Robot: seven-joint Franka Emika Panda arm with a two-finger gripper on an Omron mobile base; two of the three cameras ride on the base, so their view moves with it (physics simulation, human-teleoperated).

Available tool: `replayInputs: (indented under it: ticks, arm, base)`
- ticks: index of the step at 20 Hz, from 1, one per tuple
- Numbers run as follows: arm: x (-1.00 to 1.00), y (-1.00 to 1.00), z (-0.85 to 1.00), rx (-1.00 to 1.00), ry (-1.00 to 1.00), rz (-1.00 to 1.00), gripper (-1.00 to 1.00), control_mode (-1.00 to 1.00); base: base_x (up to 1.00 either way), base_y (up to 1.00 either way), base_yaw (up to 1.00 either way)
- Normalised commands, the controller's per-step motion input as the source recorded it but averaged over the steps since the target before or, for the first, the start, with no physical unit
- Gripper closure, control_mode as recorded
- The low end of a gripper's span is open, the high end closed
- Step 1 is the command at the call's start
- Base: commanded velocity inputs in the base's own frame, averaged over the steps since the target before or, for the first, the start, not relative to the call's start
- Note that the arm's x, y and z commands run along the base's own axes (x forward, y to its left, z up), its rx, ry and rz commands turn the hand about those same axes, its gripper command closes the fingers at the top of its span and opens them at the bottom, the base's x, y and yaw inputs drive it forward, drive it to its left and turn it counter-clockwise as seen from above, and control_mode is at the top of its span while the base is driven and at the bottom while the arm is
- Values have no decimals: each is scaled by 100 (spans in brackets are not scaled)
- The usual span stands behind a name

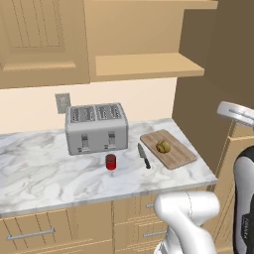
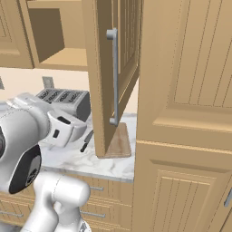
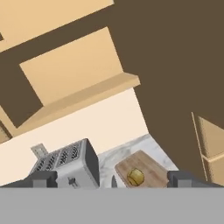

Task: Pick the bread, place it on the cutting board, pick the jam, place it on the counter, and close the cabinet.

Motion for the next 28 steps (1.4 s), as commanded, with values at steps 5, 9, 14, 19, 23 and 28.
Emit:
replayInputs:
  ticks: [5, 9, 14, 19, 23, 28]
  arm:
    - [-54, 0, 24, 0, -5, 0, -100, -100]
    - [-55, 0, 20, 0, -2, 0, -100, -100]
    - [-53, 0, 18, -1, -7, 0, -100, -100]
    - [-41, -2, 2, -6, -11, 0, -100, -100]
    - [-44, -1, 0, -8, -10, 0, -100, -100]
    - [-43, 0, 0, -13, -13, 0, -100, -100]
  base:
    - [0, 0, 0]
    - [0, 0, 0]
    - [0, 0, 0]
    - [0, 0, 0]
    - [0, 0, 0]
    - [0, 0, 0]
